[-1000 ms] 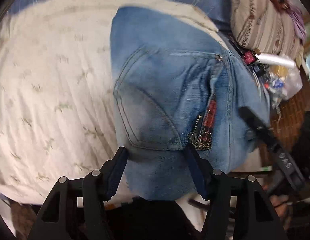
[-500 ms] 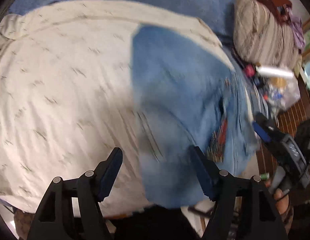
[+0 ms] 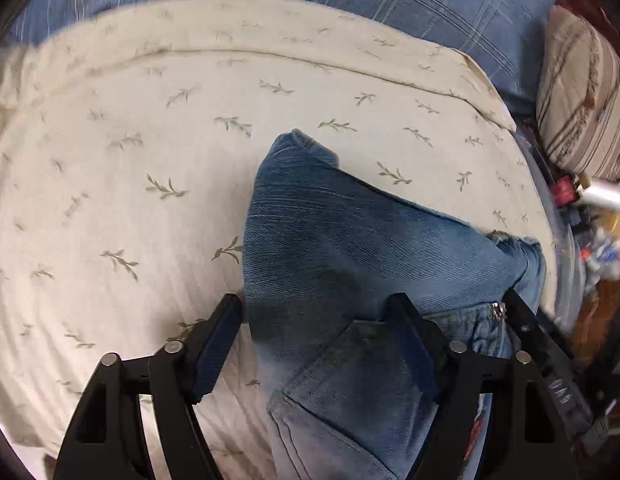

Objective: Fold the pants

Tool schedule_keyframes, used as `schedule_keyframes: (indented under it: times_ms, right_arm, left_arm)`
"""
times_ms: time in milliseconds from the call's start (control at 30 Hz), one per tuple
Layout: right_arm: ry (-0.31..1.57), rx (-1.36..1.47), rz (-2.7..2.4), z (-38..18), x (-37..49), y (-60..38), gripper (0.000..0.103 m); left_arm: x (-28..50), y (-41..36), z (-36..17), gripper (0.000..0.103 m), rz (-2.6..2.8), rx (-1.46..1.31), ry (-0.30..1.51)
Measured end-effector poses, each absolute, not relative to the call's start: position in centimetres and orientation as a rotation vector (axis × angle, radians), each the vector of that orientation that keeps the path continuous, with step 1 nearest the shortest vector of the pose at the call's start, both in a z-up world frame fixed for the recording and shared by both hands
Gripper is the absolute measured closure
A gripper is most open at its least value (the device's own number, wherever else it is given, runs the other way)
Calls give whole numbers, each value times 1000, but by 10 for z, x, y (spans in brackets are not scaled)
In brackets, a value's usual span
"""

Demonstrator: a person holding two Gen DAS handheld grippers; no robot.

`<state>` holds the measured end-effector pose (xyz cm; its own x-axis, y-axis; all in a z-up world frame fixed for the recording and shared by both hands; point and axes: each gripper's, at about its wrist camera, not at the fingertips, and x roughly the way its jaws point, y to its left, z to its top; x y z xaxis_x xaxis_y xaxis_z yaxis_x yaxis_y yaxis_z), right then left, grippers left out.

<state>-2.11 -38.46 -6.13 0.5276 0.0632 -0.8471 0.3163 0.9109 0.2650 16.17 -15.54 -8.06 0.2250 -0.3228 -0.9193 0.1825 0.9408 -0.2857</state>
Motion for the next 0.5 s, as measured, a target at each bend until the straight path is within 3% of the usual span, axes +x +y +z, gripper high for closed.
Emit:
schedule_keyframes:
  times_ms: [100, 200, 333, 500]
  right_arm:
    - [932, 670, -85, -51, -40, -418, 27]
    - [920, 743, -66, -49, -55, -434, 24]
    - [955, 891, 125, -79, -57, -428, 23]
    - [941, 750, 149, -74, -56, -403, 22]
  left_arm:
    - [159, -138, -70, 30, -414, -170, 1308]
    - [151, -113, -70, 30, -468, -282, 1337]
    - [140, -118, -103, 28, -567, -398, 1434]
    - [136, -130, -100, 24, -584, -343, 1386]
